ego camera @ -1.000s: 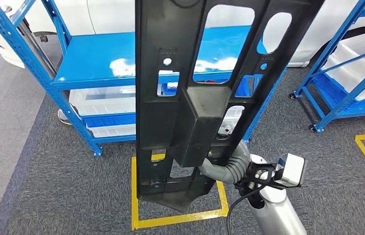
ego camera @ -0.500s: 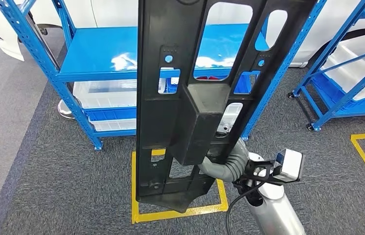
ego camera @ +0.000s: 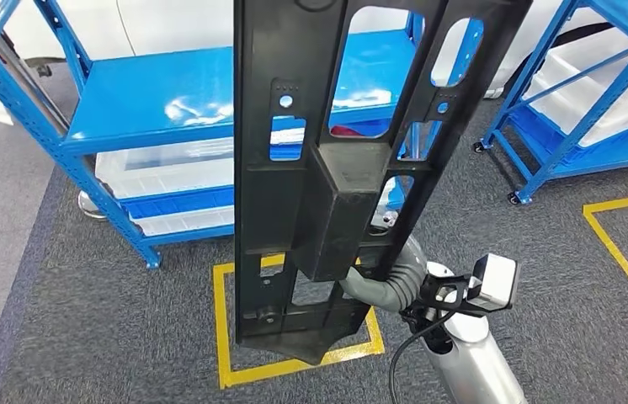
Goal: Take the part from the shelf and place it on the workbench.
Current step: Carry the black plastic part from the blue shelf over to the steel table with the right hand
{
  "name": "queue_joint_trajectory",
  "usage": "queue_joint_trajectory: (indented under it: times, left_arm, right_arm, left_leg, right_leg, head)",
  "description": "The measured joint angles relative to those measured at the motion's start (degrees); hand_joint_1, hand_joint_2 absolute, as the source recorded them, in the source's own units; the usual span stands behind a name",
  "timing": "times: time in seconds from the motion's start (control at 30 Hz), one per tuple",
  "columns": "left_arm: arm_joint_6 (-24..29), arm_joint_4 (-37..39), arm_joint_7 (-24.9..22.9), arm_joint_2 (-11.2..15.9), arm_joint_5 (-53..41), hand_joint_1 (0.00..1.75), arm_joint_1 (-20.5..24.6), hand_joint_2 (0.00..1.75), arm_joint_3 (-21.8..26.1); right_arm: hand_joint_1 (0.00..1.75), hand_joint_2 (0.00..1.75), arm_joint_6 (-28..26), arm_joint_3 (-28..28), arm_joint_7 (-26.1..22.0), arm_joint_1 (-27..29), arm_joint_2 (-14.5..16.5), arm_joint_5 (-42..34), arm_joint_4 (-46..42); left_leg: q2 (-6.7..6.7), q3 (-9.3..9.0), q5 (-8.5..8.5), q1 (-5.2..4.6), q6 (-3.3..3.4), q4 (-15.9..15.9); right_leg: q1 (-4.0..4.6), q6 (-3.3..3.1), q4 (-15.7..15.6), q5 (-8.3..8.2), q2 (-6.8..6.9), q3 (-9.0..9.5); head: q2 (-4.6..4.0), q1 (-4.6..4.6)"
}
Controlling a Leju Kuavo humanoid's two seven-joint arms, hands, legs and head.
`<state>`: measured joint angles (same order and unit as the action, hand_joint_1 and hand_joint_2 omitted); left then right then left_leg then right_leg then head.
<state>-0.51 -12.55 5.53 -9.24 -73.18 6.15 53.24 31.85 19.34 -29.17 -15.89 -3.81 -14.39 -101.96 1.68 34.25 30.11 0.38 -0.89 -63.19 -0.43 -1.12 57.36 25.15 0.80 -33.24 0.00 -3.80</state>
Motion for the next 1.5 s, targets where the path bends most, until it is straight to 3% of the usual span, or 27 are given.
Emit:
queue_joint_trajectory:
  times: [0.07, 0.1, 0.13, 0.17, 0.23, 0.3, 0.4, 0.47, 0.57, 0.63, 0.67, 0.7, 0.77, 0.8, 0.83, 0.9, 0.97, 1.07, 1.1, 1.13, 1.17, 1.23, 1.3, 1.37, 1.4, 1.43, 1.5]
  left_arm:
    - [0.0, 0.0, 0.1, 0.0, 0.1, 0.0, 0.0, 1.75, 0.0]
    - [-0.1, 0.0, 0.2, 0.0, 0.1, 0.0, 0.1, 1.75, 0.0]
    - [-0.1, 0.0, 0.2, 0.0, 0.0, 0.0, 0.2, 1.75, 0.0]
    - [-0.1, 0.0, 0.2, 0.0, 0.0, 0.0, 0.2, 1.75, 0.0]
    - [-0.1, 0.0, 0.1, 0.0, 0.0, 0.0, 0.0, 1.75, 0.0]
    - [-0.1, 0.0, 0.0, 0.0, 0.1, 0.0, -0.2, 1.75, 0.0]
    - [0.0, 0.0, -0.2, -0.1, 0.3, 0.0, -0.2, 1.75, 0.0]
    - [-0.1, 0.0, -0.2, -0.3, 0.3, 0.0, -0.2, 1.75, 0.1]
    - [-0.1, 0.0, -0.2, -0.4, 0.3, 0.0, -0.5, 1.75, 0.1]
    - [-0.2, 0.0, -0.2, -0.4, 0.2, 0.0, -0.7, 1.75, 0.1]
    - [-0.2, 0.0, -0.2, -0.4, 0.1, 0.0, -0.7, 1.75, 0.1]
    - [-0.2, 0.0, -0.2, -0.4, 0.1, 0.0, -0.6, 1.75, 0.1]
    - [-0.2, 0.0, -0.2, -0.5, 0.0, 0.0, -0.5, 1.75, 0.1]
    - [-0.2, 0.0, -0.2, -0.5, 0.0, 0.0, -0.5, 1.75, 0.1]
    - [-0.2, 0.0, -0.2, -0.5, 0.0, 0.0, -0.6, 1.75, 0.1]
    - [-0.2, 0.0, -0.2, -0.5, -0.1, 0.0, -0.5, 1.75, 0.0]
    - [-0.2, 0.0, -0.3, -0.5, -0.2, 0.0, -0.5, 1.75, 0.0]
    - [-0.2, 0.0, -0.2, -0.5, 0.0, 0.0, -0.4, 1.75, 0.0]
    - [-0.2, 0.0, -0.2, -0.5, 0.0, 0.0, -0.3, 1.75, 0.1]
    - [-0.1, 0.0, -0.1, -0.5, 0.0, 0.0, -0.2, 1.75, 0.1]
    - [-0.1, 0.0, -0.2, -0.5, 0.0, 0.0, -0.1, 1.75, 0.1]
    - [-0.1, 0.0, -0.2, -0.5, 0.0, 0.0, -0.2, 1.75, 0.1]
    - [-0.1, 0.0, -0.3, -0.4, 0.0, 0.0, -0.5, 1.75, 0.1]
    - [-0.1, 0.0, -0.4, -0.4, 0.0, 0.0, -0.7, 1.75, 0.1]
    - [-0.1, 0.0, -0.4, -0.4, 0.0, 0.0, -0.7, 1.75, 0.1]
    - [-0.1, 0.0, -0.4, -0.4, 0.0, 0.0, -0.7, 1.75, 0.1]
    - [-0.1, 0.0, -0.4, -0.5, 0.0, 0.0, -0.7, 1.75, 0.1]
  right_arm:
    - [1.71, 1.75, 0.0, 0.0, 0.1, -0.1, 0.0, 0.0, 0.0]
    - [1.71, 1.75, 0.0, 0.0, 0.2, -0.1, 0.0, 0.0, 0.0]
    - [1.71, 1.75, 0.0, 0.1, 0.3, -0.1, 0.0, 0.0, 0.0]
    - [1.71, 1.75, 0.0, 0.1, 0.3, -0.1, 0.0, 0.0, 0.0]
    - [1.71, 1.75, 0.0, 0.1, 0.4, -0.2, 0.0, 0.0, 0.0]
    - [1.71, 1.75, 0.0, 0.1, 0.4, -0.4, 0.0, 0.0, 0.0]
    - [1.71, 1.75, 0.1, 0.2, 0.5, -0.5, 0.0, -0.1, 0.0]
    - [1.71, 1.75, 0.1, 0.2, 0.5, -0.7, 0.0, -0.1, 0.0]
    - [1.71, 1.75, 0.2, 0.3, 0.5, -1.0, 0.0, -0.1, 0.2]
    - [1.71, 1.75, 0.2, 0.4, 0.6, -1.0, 0.0, -0.1, 0.4]
    - [1.71, 1.75, 0.1, 0.4, 0.6, -1.0, 0.0, -0.1, 0.4]
    - [1.71, 1.75, 0.1, 0.4, 0.6, -1.0, 0.0, -0.1, 0.5]
    - [1.71, 1.75, 0.1, 0.4, 0.6, -1.1, 0.0, -0.1, 0.5]
    - [1.71, 1.75, 0.1, 0.4, 0.6, -1.1, 0.0, -0.2, 0.5]
    - [1.71, 1.75, 0.1, 0.4, 0.6, -1.2, 0.0, -0.2, 0.5]
    - [1.71, 1.75, 0.0, 0.4, 0.7, -1.2, -0.1, -0.3, 0.4]
    - [1.71, 1.75, 0.0, 0.4, 0.8, -1.2, -0.1, -0.3, 0.4]
    - [1.71, 1.75, 0.1, 0.5, 0.8, -1.3, -0.1, -0.4, 0.4]
    - [1.71, 1.75, 0.1, 0.5, 0.8, -1.3, -0.1, -0.4, 0.4]
    - [1.71, 1.75, 0.1, 0.5, 0.8, -1.3, -0.1, -0.4, 0.5]
    - [1.71, 1.75, 0.1, 0.5, 0.9, -1.4, -0.1, -0.5, 0.5]
    - [1.71, 1.75, 0.1, 0.6, 0.9, -1.5, -0.1, -0.5, 0.5]
    - [1.71, 1.75, 0.2, 0.6, 0.9, -1.7, -0.1, -0.7, 0.5]
    - [1.71, 1.75, 0.2, 0.7, 0.9, -1.9, -0.1, -0.9, 0.6]
    - [1.71, 1.75, 0.2, 0.7, 0.9, -2.0, -0.1, -1.0, 0.6]
    - [1.71, 1.75, 0.2, 0.7, 0.9, -2.1, -0.1, -1.0, 0.6]
    - [1.71, 1.75, 0.2, 0.8, 0.9, -2.3, -0.2, -1.0, 0.6]
  left_leg:
    - [-0.96, 3.49, 3.41, 0.08, -0.25, -7.7]
    - [-1.09, 4.62, 3.9, 0.09, -0.33, -10.1]
    - [-1.15, 4.82, 3.28, 0.11, -0.35, -10.6]
    - [-1.22, 3.96, 1.67, 0.16, -0.31, -8.7]
    - [-2.36, 0.46, -2.23, 0.31, -0.05, -1.3]
    - [-3.79, -1.84, -3.65, 0.38, 0.24, 4.0]
    - [-3.53, -2.0, -3.66, 0.38, 1.02, 5.0]
    - [-2.7, -2.13, -4.04, 0.59, 1.76, 5.5]
    - [-1.3, -2.09, -4.17, 0.54, 2.23, 5.7]
    - [-0.34, -2.03, -4.12, 0.45, 2.23, 5.7]
    - [0.09, -2.05, -4.08, 0.43, 2.19, 5.6]
    - [0.47, -2.13, -4.02, 0.4, 2.12, 5.6]
    - [1.11, -2.35, -3.81, 0.19, 1.84, 5.6]
    - [1.41, -2.42, -3.73, 0.05, 1.61, 5.5]
    - [1.73, -2.46, -3.65, -0.09, 1.36, 5.5]
    - [2.29, -2.56, -3.48, -0.18, 0.72, 5.6]
    - [1.36, -2.19, -2.27, -0.08, 0.13, 4.3]
    - [-0.95, 2.14, 3.12, 0.05, -0.26, -5.7]
    - [-1.14, 3.75, 4.37, 0.08, -0.35, -9.2]
    - [-1.19, 4.57, 4.52, 0.12, -0.41, -11.0]
    - [-1.22, 4.35, 3.49, 0.18, -0.42, -10.6]
    - [-1.99, 1.34, -0.79, 0.39, -0.26, -3.8]
    - [-3.89, -1.54, -3.28, 0.6, 0.0, 2.8]
    - [-4.81, -2.2, -3.16, 0.53, 0.3, 4.7]
    - [-4.49, -2.24, -3.19, 0.56, 0.56, 4.9]
    - [-4.09, -2.26, -3.38, 0.6, 0.89, 5.1]
    - [-3.05, -2.47, -3.7, 0.82, 1.59, 5.6]
  right_leg:
    - [0.09, -0.25, 0.0, -0.08, -0.74, -0.12]
    - [0.13, -0.28, 0.1, -0.09, -1.16, -0.15]
    - [0.16, -0.27, 0.2, -0.09, -1.62, -0.15]
    - [0.16, -0.22, 0.3, -0.06, -2.12, -0.11]
    - [0.18, 0.04, 0.6, 0.08, -3.15, -0.09]
    - [0.18, 0.61, 1.1, 0.1, -4.09, -0.6]
    - [0.01, 1.77, 1.2, -0.2, -4.9, -1.32]
    - [0.0, 2.45, 2.9, 1.03, -3.75, -2.16]
    - [-0.24, 3.31, 12.9, 5.97, -1.58, -6.98]
    - [-0.39, 3.57, 17.0, 6.71, -1.29, -8.98]
    - [-0.4, 3.55, 15.6, 5.47, -1.11, -8.29]
    - [-0.36, 3.4, 12.2, 3.54, -0.72, -6.52]
    - [0.06, 2.68, 4.2, 0.59, 1.3, -2.41]
    - [0.34, 2.21, 1.9, 0.02, 1.99, -1.26]
    - [0.6, 1.76, 0.9, 0.0, 2.36, -0.87]
    - [0.59, 0.99, 0.7, -0.17, 1.37, -0.99]
    - [0.26, 0.24, 0.2, -0.5, 0.53, -0.87]
    - [0.15, -0.46, 0.0, -0.72, -0.69, -0.87]
    - [0.19, -0.5, 0.0, -0.73, -1.16, -0.89]
    - [0.21, -0.51, 0.0, -0.73, -1.68, -0.87]
    - [0.21, -0.48, 0.1, -0.72, -2.24, -0.81]
    - [0.16, -0.28, 0.4, -0.59, -3.44, -0.69]
    - [0.23, 0.24, 0.9, -0.45, -4.51, -1.07]
    - [0.19, 0.97, 1.3, -0.63, -5.37, -1.77]
    - [0.13, 1.35, 1.2, -0.8, -5.77, -2.0]
    - [0.1, 1.72, 1.3, -0.73, -5.54, -2.13]
    - [0.11, 2.43, 4.0, 0.94, -3.71, -3.37]
  head:
    - [0.0, 0.0]
    - [0.0, 0.0]
    - [0.0, 0.0]
    - [0.0, 0.0]
    - [0.0, 0.01]
    - [0.0, 0.01]
    - [0.0, 0.01]
    - [0.0, 0.02]
    - [0.0, 0.02]
    - [0.0, 0.02]
    - [0.0, 0.02]
    - [0.0, 0.02]
    - [0.0, 0.02]
    - [0.0, 0.02]
    - [0.0, 0.02]
    - [0.0, 0.01]
    - [0.0, 0.0]
    - [0.0, 0.0]
    - [0.0, 0.0]
    - [0.0, 0.0]
    - [0.0, 0.0]
    - [0.0, 0.01]
    - [0.0, 0.01]
    - [0.0, 0.02]
    - [0.0, 0.01]
    - [0.0, 0.02]
    - [0.0, 0.02]
